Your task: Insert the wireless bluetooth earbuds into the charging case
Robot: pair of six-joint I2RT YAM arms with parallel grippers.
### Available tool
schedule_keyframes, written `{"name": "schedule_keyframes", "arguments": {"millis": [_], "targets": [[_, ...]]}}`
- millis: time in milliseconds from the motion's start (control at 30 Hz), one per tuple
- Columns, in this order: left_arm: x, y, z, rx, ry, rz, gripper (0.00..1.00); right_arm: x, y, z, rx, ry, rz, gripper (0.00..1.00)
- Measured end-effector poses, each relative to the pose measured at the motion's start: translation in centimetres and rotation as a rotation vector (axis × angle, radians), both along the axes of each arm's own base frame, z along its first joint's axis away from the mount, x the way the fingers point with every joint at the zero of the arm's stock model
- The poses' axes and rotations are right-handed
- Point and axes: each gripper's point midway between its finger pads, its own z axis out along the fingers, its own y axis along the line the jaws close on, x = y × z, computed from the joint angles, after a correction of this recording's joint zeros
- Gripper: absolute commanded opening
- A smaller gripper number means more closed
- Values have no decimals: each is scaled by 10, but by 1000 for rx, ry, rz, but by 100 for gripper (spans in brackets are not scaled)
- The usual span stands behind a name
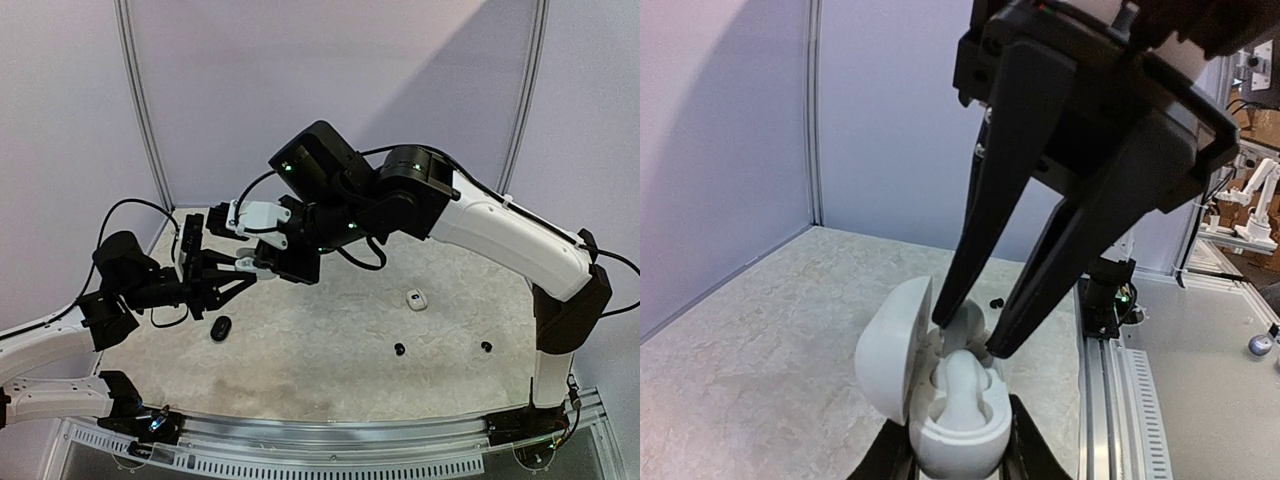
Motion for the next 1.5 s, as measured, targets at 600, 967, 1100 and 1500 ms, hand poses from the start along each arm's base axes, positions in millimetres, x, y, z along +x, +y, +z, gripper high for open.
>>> {"name": "schedule_keyframes", "arguments": {"millis": [600, 967, 1100, 1500], "targets": [[-1, 0, 3, -7, -14, -2, 0, -1, -7, 13, 28, 15, -24, 19], [-1, 0, 3, -7, -14, -4, 0, 6, -16, 6, -13, 4, -48, 13], [-2, 0, 3, -5, -20, -8, 0, 6, -18, 4, -25, 5, -46, 13], [-6, -1, 1, 7, -47, -32, 0, 1, -21, -2, -58, 12, -18, 13]]}}
